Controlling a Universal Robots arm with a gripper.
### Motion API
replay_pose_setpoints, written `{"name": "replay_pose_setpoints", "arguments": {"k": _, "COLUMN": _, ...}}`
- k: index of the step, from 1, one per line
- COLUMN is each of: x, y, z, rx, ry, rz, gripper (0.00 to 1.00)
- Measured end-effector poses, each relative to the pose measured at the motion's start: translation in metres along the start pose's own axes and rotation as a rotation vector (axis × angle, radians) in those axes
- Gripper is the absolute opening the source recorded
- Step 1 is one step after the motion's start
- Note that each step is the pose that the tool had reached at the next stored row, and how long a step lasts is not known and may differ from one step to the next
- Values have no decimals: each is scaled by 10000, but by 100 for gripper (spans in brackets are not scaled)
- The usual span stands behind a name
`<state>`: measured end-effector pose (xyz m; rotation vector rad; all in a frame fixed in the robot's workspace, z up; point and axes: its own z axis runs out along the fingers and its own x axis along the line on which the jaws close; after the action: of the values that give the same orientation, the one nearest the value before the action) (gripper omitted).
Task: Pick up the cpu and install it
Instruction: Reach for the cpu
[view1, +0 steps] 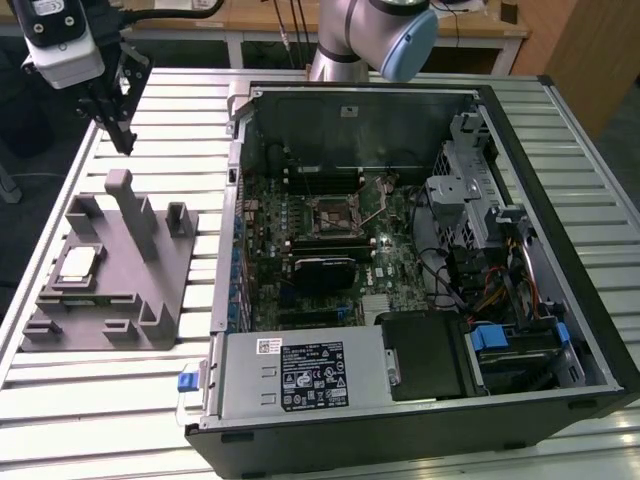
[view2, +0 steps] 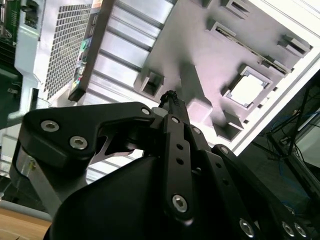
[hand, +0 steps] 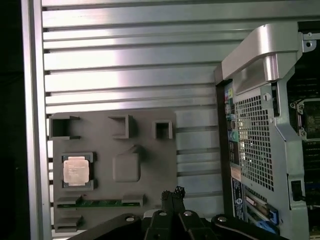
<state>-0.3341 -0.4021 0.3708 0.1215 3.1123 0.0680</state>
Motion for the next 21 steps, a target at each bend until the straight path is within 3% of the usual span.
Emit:
{"name": "replay_pose_setpoints", "arguments": {"k": 11, "x": 317, "y": -54, "z": 76, "rx": 0, "ry": 0, "rz": 0, "gripper": 11}}
{"name": "replay_pose_setpoints", "arguments": {"k": 21, "x": 494, "y": -155, "z": 215, "rx": -1, "ry": -1, "rz": 0, "gripper": 11}}
